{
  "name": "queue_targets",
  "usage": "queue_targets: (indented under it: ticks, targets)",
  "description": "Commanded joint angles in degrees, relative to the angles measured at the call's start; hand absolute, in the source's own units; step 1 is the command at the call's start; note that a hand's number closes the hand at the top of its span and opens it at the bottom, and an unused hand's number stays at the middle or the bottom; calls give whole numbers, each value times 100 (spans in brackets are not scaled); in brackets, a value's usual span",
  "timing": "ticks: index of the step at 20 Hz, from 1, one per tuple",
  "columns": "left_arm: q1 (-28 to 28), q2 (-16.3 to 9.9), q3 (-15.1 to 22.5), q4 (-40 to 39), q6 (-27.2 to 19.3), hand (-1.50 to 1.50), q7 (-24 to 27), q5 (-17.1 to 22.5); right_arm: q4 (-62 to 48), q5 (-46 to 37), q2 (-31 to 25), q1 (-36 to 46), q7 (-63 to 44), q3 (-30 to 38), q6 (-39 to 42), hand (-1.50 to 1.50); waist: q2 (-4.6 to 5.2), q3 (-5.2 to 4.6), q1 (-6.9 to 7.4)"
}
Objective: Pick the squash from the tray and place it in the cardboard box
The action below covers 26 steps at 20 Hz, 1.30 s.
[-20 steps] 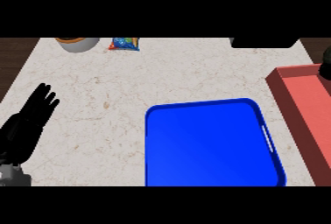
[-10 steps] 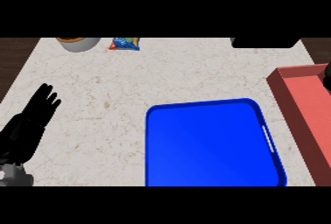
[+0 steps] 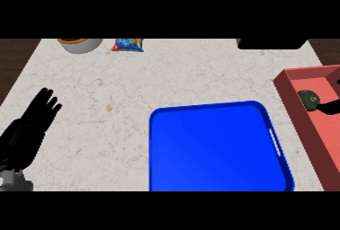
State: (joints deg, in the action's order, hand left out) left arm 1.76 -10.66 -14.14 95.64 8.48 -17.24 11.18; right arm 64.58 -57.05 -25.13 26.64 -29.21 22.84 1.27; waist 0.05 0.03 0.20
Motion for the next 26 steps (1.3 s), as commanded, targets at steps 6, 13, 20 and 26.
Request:
queue_targets:
  ticks: [6, 13, 20, 26]
  targets:
    - [-105, -5, -44, -16, 22, 0, 84, -17, 387, 895, 363, -99, 989, 663, -1503, -150, -28, 2, -37]
    - [7, 59, 26, 1, -122, 0, -19, -115, 989, 2166, 532, -293, 1446, 1586, -2085, -150, -22, 1, -72]
    - [52, -77, -135, -112, 0, 0, 19, 19, 2193, 3493, 522, -1595, 1639, 2386, -1455, -150, -25, -2, -112]
    - [32, 27, 47, 130, -120, 0, -118, -135, 2725, 4394, 116, -2504, 1763, 2909, -452, -150, -23, -3, -93]
